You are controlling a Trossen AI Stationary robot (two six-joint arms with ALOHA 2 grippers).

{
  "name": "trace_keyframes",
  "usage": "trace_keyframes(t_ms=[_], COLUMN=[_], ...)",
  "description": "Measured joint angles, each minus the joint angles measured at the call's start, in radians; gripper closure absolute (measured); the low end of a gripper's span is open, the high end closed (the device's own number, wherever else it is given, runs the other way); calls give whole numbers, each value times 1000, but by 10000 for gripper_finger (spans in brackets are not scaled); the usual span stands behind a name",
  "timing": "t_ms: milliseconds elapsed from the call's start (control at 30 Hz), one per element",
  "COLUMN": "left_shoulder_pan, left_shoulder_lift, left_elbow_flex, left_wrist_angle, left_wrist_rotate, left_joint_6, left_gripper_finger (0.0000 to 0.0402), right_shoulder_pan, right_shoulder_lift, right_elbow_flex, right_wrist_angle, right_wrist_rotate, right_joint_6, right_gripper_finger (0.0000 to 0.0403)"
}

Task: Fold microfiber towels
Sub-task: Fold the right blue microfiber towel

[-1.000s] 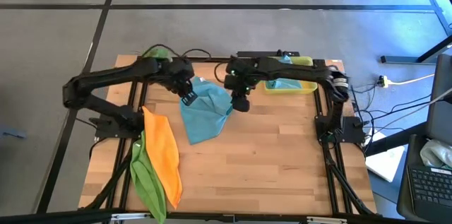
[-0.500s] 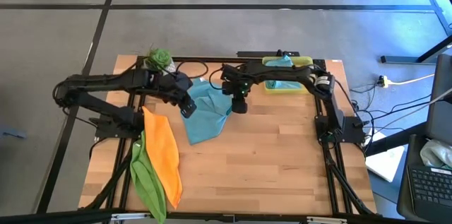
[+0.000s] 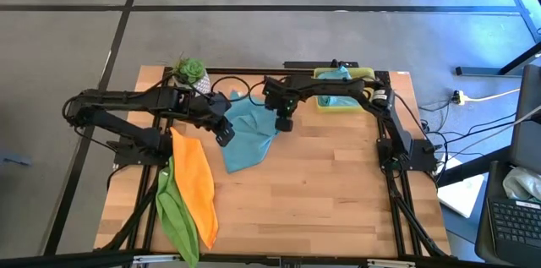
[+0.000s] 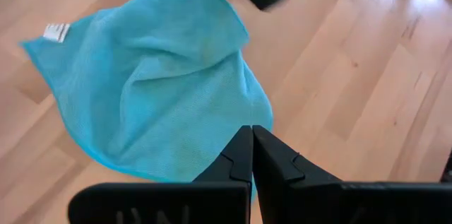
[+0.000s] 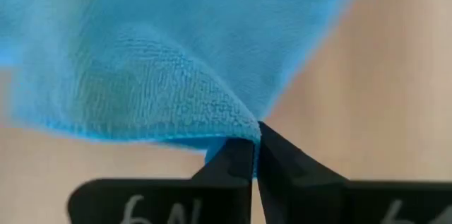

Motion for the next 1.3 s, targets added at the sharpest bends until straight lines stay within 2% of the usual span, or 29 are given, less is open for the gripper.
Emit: trace_keyframes(t_ms=[67,233,333,433,500,600,733,867,967,1100,1133,1233,1300], left_shoulder_pan=[0,2,2,2,2,2,2,2,5,12,15,34,52], left_shoulder_lift=[0,0,0,0,0,-8,-8,-8,-8,-8,-7,5,5], left_elbow_flex=[0,0,0,0,0,0,0,0,0,0,0,-25,-71], left_wrist_angle=[-2,-11,-11,-11,-12,-27,-30,-31,-31,-30,-27,77,180], left_wrist_rotate=[0,-1,-9,-44,-57,-59,-59,-81,-97,-113,-126,-130,-81], left_joint_6=[44,106,153,194,219,239,266,321,332,326,331,375,394], left_gripper_finger=[401,401,401,401,401,401,401,401,401,401,401,401,401], right_shoulder_pan=[-8,-13,-18,-56,-84,-120,-142,-153,-152,-148,-144,-125,-115], right_shoulder_lift=[-1,-1,-1,-4,-4,-3,-13,-21,-21,-22,-20,-20,-18], right_elbow_flex=[15,122,186,199,196,194,203,204,205,134,109,41,25], right_wrist_angle=[-1,-22,57,196,220,179,45,-16,-108,-121,-121,-123,-163], right_wrist_rotate=[100,241,359,391,380,315,289,174,25,-322,-374,-420,-444], right_joint_6=[8,-43,-84,-114,-136,-128,-41,72,175,207,207,224,247], right_gripper_finger=[391,395,388,380,373,353,311,260,228,212,212,217,225])
